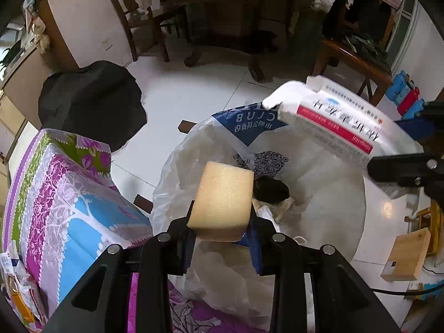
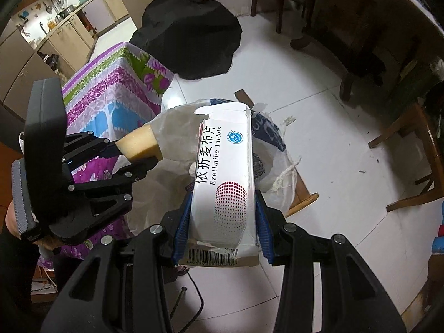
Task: Collect trash
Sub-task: 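Open both tools to drop the sponge and box into the bag, then return both tools to the table toward the orange box and snack bag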
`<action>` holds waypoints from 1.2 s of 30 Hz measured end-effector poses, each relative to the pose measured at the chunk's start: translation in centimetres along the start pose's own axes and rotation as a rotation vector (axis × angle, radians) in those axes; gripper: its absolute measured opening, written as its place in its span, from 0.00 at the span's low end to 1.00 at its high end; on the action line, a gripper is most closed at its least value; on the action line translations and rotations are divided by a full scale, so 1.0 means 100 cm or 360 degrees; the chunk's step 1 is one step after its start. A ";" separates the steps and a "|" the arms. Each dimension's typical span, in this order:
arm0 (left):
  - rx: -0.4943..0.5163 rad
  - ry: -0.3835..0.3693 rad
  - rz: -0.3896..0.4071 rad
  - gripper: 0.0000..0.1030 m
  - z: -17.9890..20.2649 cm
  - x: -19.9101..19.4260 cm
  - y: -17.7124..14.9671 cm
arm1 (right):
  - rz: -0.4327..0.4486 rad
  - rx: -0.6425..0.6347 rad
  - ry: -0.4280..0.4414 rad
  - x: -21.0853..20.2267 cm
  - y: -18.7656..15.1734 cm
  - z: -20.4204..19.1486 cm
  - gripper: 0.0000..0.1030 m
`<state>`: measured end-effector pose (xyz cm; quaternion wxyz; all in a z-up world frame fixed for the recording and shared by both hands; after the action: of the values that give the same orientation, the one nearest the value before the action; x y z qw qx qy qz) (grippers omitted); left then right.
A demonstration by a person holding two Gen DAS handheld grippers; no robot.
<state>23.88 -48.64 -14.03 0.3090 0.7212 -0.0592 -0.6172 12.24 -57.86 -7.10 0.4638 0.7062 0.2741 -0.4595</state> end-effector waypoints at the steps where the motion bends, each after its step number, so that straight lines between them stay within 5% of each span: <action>1: -0.0004 -0.0003 0.0000 0.33 -0.001 0.000 0.001 | -0.0012 0.0008 0.0005 0.002 0.001 0.001 0.40; 4: 0.0007 -0.0005 -0.0007 0.37 -0.002 0.003 0.001 | -0.0013 0.0021 0.0021 0.007 0.004 0.001 0.43; 7: -0.0001 0.0041 0.0008 0.65 -0.004 0.005 0.001 | -0.0054 0.0094 0.0078 0.018 0.010 0.008 0.48; 29: -0.0001 0.0106 0.0087 0.65 -0.007 -0.008 -0.009 | -0.0070 0.0033 -0.0012 0.030 0.004 -0.006 0.48; 36: -0.0138 0.0283 0.0218 0.65 -0.031 -0.039 -0.026 | 0.0137 0.0056 -0.0065 0.015 0.008 -0.020 0.48</action>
<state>25.11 -43.59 -11.85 0.3854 0.7532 -0.0538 -0.5303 14.29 -56.47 -7.82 0.4762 0.7158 0.2257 -0.4582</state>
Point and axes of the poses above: each gripper's, at about its wrist camera, not at the fingertips, and x roughly the way its jaws point, z to its right, y to its top, the point moved 1 cm from there along x, roughly the way its jaws point, and after that the axes turned 5 degrees about z, right-handed, at the moved point
